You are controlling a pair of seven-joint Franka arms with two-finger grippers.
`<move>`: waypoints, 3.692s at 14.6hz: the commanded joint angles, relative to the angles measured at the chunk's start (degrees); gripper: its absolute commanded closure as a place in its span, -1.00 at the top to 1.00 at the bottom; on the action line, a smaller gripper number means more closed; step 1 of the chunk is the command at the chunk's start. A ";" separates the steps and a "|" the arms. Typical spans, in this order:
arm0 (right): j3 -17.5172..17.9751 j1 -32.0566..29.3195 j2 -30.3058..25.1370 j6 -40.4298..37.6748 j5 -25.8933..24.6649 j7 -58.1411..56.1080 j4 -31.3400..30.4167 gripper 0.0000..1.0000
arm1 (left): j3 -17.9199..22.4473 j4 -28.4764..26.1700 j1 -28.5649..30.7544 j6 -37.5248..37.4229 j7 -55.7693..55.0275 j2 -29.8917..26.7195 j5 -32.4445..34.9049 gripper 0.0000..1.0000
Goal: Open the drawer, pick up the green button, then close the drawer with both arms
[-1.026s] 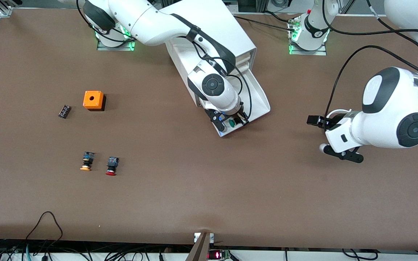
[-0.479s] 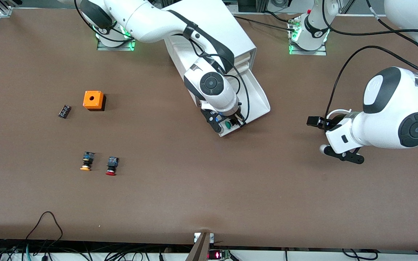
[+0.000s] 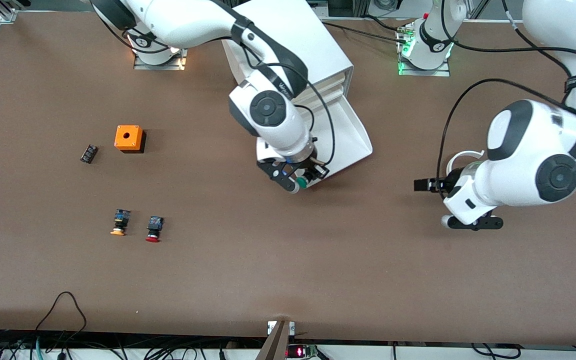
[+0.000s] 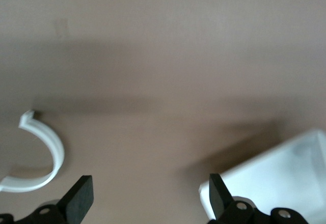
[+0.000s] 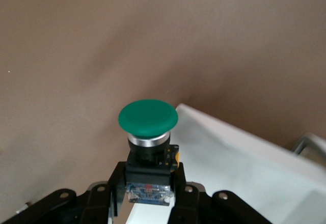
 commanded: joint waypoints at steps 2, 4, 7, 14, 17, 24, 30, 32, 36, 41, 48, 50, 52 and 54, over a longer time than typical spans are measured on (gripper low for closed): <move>0.48 -4.76 -2.10 -4.46 -0.55 -13.49 -0.61 -1.00 | -2.61 -13.79 -0.38 14.29 -13.37 -5.04 0.91 1.00; 0.48 -7.40 -2.46 -8.41 -0.72 -22.36 -0.61 -1.00 | -2.70 -19.32 -0.56 23.24 -16.03 -5.04 0.92 1.00; -0.66 -12.41 -2.46 -14.04 -0.90 -36.24 -1.49 -1.00 | -2.62 -25.49 -3.28 35.22 -24.18 -3.99 1.09 1.00; -4.79 -19.97 -2.28 -11.78 -0.81 -55.96 -7.99 -1.00 | -2.44 -27.26 -10.14 37.44 -39.84 0.40 5.22 1.00; -4.79 -22.70 -1.84 -8.53 -0.81 -61.67 -11.24 -1.00 | -2.27 -27.53 -12.69 37.35 -42.49 0.93 5.22 1.00; -4.88 -25.34 2.55 -2.02 -2.39 -67.76 -14.15 -1.00 | -2.79 -29.02 -16.47 34.73 -40.56 0.94 6.54 1.00; -4.97 -25.34 3.78 -0.96 -3.28 -67.58 -13.89 0.48 | -7.36 -28.93 -15.94 29.80 -39.68 0.85 5.57 1.00; -5.49 -25.52 3.61 -0.52 -3.28 -67.84 -13.54 1.00 | -8.32 -29.02 -16.38 29.36 -40.90 1.02 5.57 1.00; -5.58 -27.19 0.72 1.24 -3.27 -68.11 -13.45 1.00 | -10.96 -29.02 -16.29 26.29 -41.35 1.20 4.09 1.00; -5.85 -28.15 -5.78 0.28 -3.36 -71.62 -13.97 1.00 | -12.90 -29.02 -16.56 25.31 -41.35 2.86 0.30 1.00; -7.26 -30.52 -17.91 -2.72 -3.80 -71.19 -20.63 1.00 | -14.04 -29.02 -16.64 23.65 -41.35 4.10 -4.97 1.00; -7.25 -31.66 -22.30 -2.72 -3.89 -71.27 -24.32 1.00 | -15.26 -28.93 -16.47 22.07 -41.35 4.10 -5.15 1.00; -6.64 -34.29 -26.61 -2.72 -3.98 -72.15 -28.45 1.00 | -15.45 -28.93 -16.38 21.71 -41.35 4.19 -6.20 1.00; -6.38 -35.36 -30.82 -2.80 -4.07 -72.50 -32.67 1.00 | -15.45 -28.93 -16.47 21.62 -41.26 4.27 -8.48 1.00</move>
